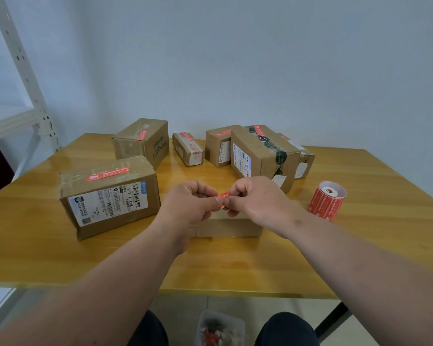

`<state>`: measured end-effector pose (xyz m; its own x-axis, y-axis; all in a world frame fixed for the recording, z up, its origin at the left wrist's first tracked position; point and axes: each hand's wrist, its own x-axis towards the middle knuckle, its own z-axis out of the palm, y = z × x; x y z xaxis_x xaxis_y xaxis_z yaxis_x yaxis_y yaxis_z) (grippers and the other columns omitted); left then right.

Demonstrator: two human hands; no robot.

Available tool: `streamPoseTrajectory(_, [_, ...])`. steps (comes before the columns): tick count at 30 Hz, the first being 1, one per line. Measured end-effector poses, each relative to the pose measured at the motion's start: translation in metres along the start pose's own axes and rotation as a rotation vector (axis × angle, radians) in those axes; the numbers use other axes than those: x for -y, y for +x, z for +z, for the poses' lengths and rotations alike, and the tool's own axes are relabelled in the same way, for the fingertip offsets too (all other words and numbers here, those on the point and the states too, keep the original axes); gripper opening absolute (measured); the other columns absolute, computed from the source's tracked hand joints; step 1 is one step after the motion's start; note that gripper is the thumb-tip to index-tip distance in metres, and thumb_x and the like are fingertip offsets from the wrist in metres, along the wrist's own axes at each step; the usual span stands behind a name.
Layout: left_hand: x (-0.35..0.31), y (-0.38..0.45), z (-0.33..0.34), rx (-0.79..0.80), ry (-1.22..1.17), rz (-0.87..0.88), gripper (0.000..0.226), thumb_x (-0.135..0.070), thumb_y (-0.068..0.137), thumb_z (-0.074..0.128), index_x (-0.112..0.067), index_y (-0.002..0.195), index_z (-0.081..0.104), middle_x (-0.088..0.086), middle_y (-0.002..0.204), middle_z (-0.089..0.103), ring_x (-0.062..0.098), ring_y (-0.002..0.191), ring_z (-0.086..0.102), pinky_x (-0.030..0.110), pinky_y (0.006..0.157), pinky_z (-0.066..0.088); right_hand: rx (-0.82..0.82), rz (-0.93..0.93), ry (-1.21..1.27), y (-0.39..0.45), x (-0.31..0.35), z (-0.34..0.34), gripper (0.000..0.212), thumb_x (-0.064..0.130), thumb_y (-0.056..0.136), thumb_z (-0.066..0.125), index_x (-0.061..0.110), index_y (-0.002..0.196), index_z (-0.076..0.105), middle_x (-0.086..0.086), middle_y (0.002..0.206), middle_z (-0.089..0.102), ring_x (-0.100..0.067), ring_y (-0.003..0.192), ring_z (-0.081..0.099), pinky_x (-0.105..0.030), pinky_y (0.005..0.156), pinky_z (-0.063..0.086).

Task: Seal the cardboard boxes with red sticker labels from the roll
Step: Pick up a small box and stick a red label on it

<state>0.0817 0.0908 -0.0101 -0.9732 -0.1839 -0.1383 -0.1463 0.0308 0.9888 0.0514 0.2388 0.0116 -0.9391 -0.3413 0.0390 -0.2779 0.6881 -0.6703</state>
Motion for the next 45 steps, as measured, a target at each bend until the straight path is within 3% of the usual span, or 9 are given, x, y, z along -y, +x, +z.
streamPoseTrajectory(5, [-0.001,0.000,0.003,-0.037,0.102,0.097,0.015,-0.004,0.079,0.076,-0.012,0.087,0.065,0.017,0.088,0.072,0.032,0.090,0.068,0.038,0.078,0.056,-0.110,0.000,-0.254,0.001,-0.005,0.001,0.032,0.053,0.082,0.069,0.022,0.085,0.059,0.008,0.079,0.061,-0.007,0.073,0.056,-0.022,0.057,0.042])
streamPoseTrajectory(9, [0.000,0.001,-0.002,0.034,0.125,0.089,0.017,-0.002,0.079,0.076,-0.011,0.087,0.064,0.014,0.084,0.071,0.024,0.079,0.067,0.028,0.063,0.051,0.042,0.029,0.148,-0.001,-0.012,-0.008,0.028,0.024,0.082,0.077,0.020,0.106,0.063,0.005,0.085,0.070,-0.011,0.081,0.068,-0.032,0.082,0.056])
streamPoseTrajectory(14, [0.003,-0.001,-0.004,0.114,0.122,0.067,0.012,-0.003,0.081,0.074,-0.010,0.087,0.066,0.014,0.083,0.072,0.018,0.074,0.066,0.026,0.063,0.050,0.105,0.005,0.220,-0.005,-0.016,-0.009,0.009,0.010,0.082,0.075,0.014,0.088,0.071,0.006,0.069,0.069,-0.008,0.068,0.067,-0.022,0.068,0.050])
streamPoseTrajectory(19, [0.004,-0.007,-0.007,0.213,0.183,0.047,0.015,0.004,0.081,0.072,-0.008,0.088,0.067,0.009,0.076,0.069,0.020,0.074,0.067,0.035,0.072,0.056,0.149,0.027,0.217,-0.007,-0.017,-0.003,0.027,0.002,0.079,0.073,0.020,0.097,0.064,-0.006,0.086,0.074,-0.025,0.089,0.070,-0.042,0.089,0.055])
streamPoseTrajectory(22, [0.007,-0.012,-0.010,0.273,0.264,0.026,0.016,0.005,0.079,0.073,-0.006,0.090,0.068,0.009,0.077,0.070,0.020,0.072,0.068,0.037,0.074,0.057,0.209,0.022,0.199,-0.011,-0.017,0.001,0.026,-0.001,0.075,0.074,0.020,0.087,0.066,-0.010,0.090,0.073,-0.029,0.090,0.070,-0.048,0.090,0.055])
streamPoseTrajectory(26, [0.015,-0.022,-0.012,0.360,0.382,0.008,0.012,0.002,0.079,0.074,-0.006,0.085,0.069,0.007,0.072,0.071,0.016,0.067,0.067,0.026,0.058,0.049,0.314,0.067,0.139,-0.020,-0.016,0.004,0.019,-0.004,0.075,0.072,0.009,0.090,0.069,-0.013,0.087,0.072,-0.019,0.076,0.065,-0.035,0.078,0.054])
streamPoseTrajectory(32, [0.024,-0.030,-0.014,0.358,0.329,-0.074,0.019,0.005,0.081,0.071,-0.005,0.092,0.059,0.012,0.074,0.072,0.022,0.070,0.072,0.028,0.059,0.054,0.352,0.108,0.173,-0.028,-0.015,0.016,0.029,-0.012,0.075,0.069,0.009,0.094,0.061,-0.013,0.080,0.069,-0.019,0.070,0.066,-0.026,0.059,0.048])
streamPoseTrajectory(37, [0.022,-0.031,-0.020,0.376,0.383,-0.127,0.004,-0.002,0.089,0.066,-0.003,0.092,0.065,0.014,0.084,0.075,0.025,0.077,0.074,0.033,0.066,0.059,0.409,0.104,0.033,-0.032,-0.015,0.023,0.024,-0.011,0.076,0.066,0.008,0.090,0.067,-0.009,0.073,0.065,-0.015,0.065,0.060,-0.028,0.063,0.048])
streamPoseTrajectory(45, [0.024,-0.025,-0.020,0.324,0.448,-0.081,0.006,-0.012,0.093,0.064,-0.008,0.097,0.065,0.010,0.090,0.071,0.022,0.075,0.073,0.037,0.069,0.059,0.573,0.103,-0.150,-0.035,-0.012,0.023,0.019,-0.001,0.075,0.073,0.013,0.087,0.075,-0.009,0.087,0.072,-0.011,0.073,0.059,-0.026,0.068,0.051])
